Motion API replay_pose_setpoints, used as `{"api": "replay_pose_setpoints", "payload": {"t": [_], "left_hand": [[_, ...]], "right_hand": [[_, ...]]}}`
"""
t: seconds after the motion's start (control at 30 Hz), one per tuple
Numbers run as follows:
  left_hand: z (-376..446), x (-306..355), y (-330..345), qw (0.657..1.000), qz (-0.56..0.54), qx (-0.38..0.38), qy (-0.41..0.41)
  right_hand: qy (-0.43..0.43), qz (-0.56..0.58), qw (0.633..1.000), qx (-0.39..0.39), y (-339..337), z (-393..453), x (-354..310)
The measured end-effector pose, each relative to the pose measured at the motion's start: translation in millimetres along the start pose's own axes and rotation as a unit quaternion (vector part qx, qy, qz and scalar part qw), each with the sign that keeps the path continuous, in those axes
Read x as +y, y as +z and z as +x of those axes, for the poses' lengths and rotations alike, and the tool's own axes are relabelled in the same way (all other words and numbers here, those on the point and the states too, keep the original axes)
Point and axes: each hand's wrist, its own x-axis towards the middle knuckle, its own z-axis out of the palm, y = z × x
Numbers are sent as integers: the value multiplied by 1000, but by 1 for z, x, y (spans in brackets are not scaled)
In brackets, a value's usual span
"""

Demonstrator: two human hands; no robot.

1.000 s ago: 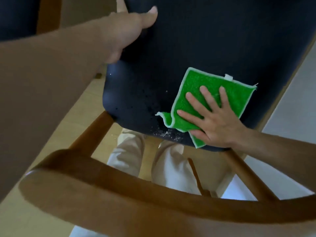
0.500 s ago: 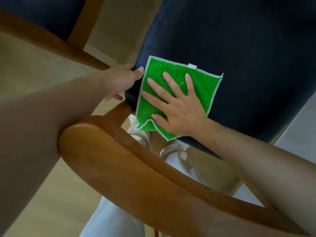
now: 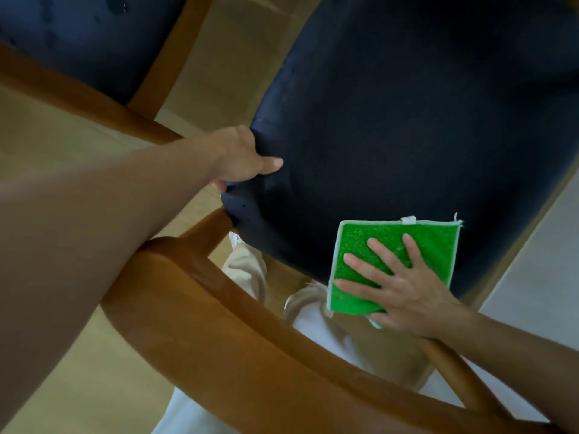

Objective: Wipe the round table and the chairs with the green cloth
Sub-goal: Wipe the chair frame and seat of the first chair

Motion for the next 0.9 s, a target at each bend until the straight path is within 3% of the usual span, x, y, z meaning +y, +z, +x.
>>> {"api": "replay_pose_setpoints", "payload": {"t": [0.2, 0.27, 0.4, 0.47, 0.5, 0.57, 0.67, 0.73, 0.83, 0.9], "left_hand": [[1, -5, 0, 999, -44, 23, 0], [-3, -10, 0, 994, -102, 32, 1], [-17, -20, -3, 990, -141, 15, -16], [-21, -19, -4, 990, -136, 12, -22], [-21, -17, -5, 989, -142, 21, -24], [-21, -12, -5, 984, -170, 45, -31], [-20, -11, -5, 976, -205, 60, -44], [-21, -15, -4, 972, -223, 62, -49], [-19, -19, -4, 963, -253, 64, -65], [-17, -20, -4, 962, -254, 63, -73]], "right_hand": [[68, 43, 993, 90, -27, 82, -5], [152, 66, 980, 108, -37, 111, 15], [383, 146, 901, 140, -55, 157, 90], [437, 159, 874, 141, -60, 166, 101], [436, 146, 878, 136, -59, 166, 93], [361, 97, 921, 114, -50, 152, 51], [114, 57, 989, 78, -27, 102, -22], [-1, 36, 998, 47, -16, 80, -31], [-28, 47, 996, 74, -24, 96, -1], [58, 51, 992, 99, -39, 125, 37]]}}
